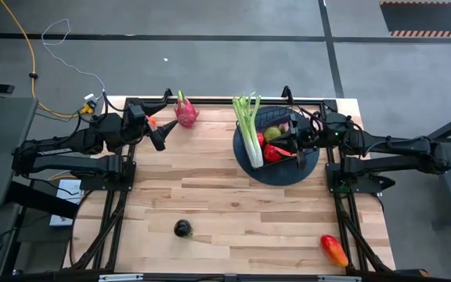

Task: Build produce basket
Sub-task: Put the pumpkin into the wire basket

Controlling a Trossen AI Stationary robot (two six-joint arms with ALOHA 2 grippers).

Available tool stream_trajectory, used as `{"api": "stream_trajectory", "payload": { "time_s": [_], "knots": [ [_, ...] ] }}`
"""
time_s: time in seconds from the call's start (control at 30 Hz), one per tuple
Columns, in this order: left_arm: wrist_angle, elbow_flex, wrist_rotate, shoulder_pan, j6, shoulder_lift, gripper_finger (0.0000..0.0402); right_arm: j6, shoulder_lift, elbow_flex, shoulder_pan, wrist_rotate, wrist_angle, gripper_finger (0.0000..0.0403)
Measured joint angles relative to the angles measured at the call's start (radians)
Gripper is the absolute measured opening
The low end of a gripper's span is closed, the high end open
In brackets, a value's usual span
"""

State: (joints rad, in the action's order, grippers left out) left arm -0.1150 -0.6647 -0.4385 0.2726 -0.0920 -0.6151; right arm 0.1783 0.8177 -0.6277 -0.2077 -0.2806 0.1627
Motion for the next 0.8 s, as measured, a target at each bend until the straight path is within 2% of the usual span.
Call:
{"api": "stream_trajectory", "payload": {
  "time_s": [0.5, 0.8],
  "knots": [
    [0.014, 0.000, 0.025, 0.000, -0.006, 0.000, 0.0361, -0.002, 0.000, 0.000, 0.000, 0.000, 0.000, 0.0000],
    [0.014, 0.000, 0.016, 0.000, 0.061, 0.000, 0.0361, -0.001, 0.000, 0.000, 0.000, 0.000, 0.000, 0.0000]
  ]
}}
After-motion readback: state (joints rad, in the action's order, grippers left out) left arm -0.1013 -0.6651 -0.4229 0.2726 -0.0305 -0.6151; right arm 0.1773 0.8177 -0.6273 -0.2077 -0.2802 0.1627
